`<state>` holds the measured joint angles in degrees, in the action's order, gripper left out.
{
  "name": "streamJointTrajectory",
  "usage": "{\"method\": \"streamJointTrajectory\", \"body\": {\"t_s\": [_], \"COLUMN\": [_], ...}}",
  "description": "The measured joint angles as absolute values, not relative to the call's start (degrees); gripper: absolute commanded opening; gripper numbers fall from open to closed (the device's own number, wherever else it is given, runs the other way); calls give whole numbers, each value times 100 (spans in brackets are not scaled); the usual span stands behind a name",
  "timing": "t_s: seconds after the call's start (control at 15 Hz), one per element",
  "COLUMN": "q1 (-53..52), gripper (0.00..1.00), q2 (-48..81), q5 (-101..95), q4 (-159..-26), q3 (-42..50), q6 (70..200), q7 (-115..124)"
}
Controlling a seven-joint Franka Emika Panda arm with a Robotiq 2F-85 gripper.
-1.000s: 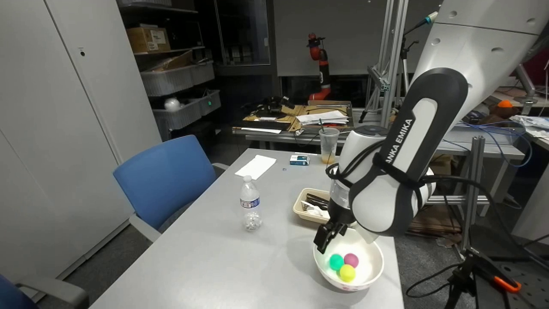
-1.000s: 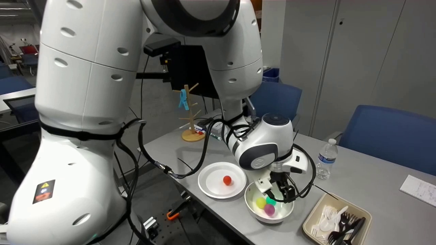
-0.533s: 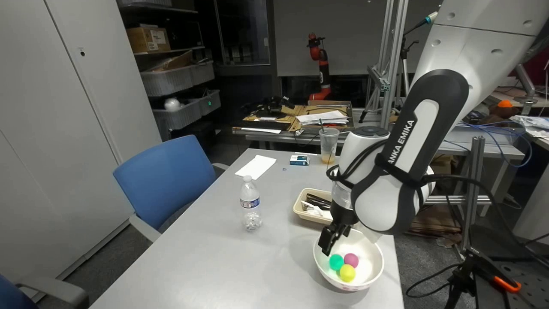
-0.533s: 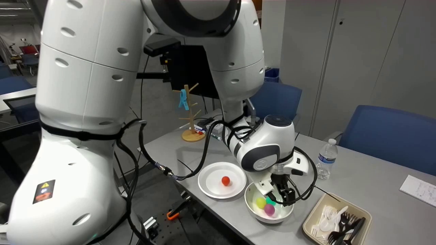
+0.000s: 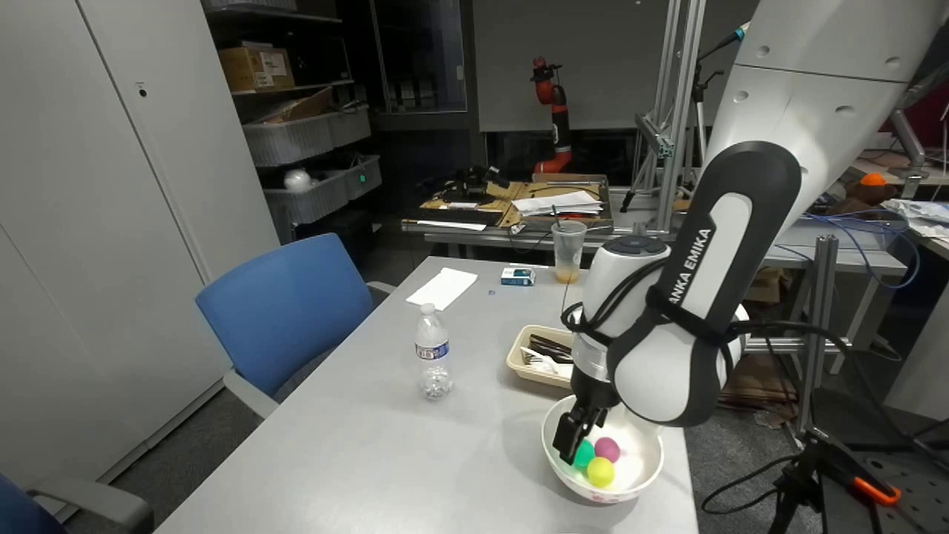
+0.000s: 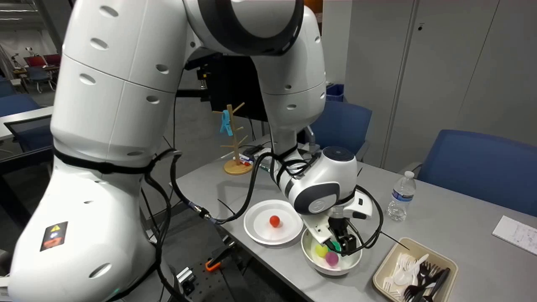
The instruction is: Take the red and green balls out of the white bowl
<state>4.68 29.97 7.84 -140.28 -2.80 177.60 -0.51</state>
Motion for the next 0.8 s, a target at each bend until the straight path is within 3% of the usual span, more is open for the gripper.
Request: {"method": "streamJointTrajectory", "body": {"t_s": [0.4, 0.47, 0.53, 0.8], "q1": [506, 516, 522, 523], "gripper": [98, 77, 74, 43], "q2": [3253, 3289, 3324, 3434], "q5": [602, 602, 602, 602], "q4": [-13815, -13780, -13748, -13671], "q3": [-283, -283, -283, -275], "q6": [17770, 17770, 17770, 17770], "q7": [-125, -141, -148, -153]}}
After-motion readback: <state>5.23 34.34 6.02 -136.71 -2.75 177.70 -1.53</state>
